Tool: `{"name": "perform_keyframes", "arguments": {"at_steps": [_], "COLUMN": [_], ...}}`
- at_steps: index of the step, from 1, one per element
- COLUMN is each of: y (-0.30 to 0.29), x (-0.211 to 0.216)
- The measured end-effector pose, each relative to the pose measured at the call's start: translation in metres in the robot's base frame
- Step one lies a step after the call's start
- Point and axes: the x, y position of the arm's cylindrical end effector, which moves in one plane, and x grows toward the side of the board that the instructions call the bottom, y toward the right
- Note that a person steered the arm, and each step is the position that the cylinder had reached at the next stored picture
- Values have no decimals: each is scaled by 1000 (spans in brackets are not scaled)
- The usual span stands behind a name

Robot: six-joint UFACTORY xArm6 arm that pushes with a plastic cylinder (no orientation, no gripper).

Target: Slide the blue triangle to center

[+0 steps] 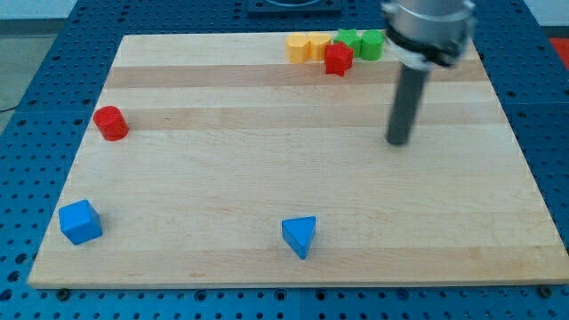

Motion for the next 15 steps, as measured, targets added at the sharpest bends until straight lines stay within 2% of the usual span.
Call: {"name": "perform_keyframes", "arguments": {"at_steps": [1, 2, 5, 9, 11, 13, 14, 15], "y": [10, -9, -144, -194, -151, -151, -138, -98], "x": [100, 153, 151, 95, 92, 155, 155, 140]}}
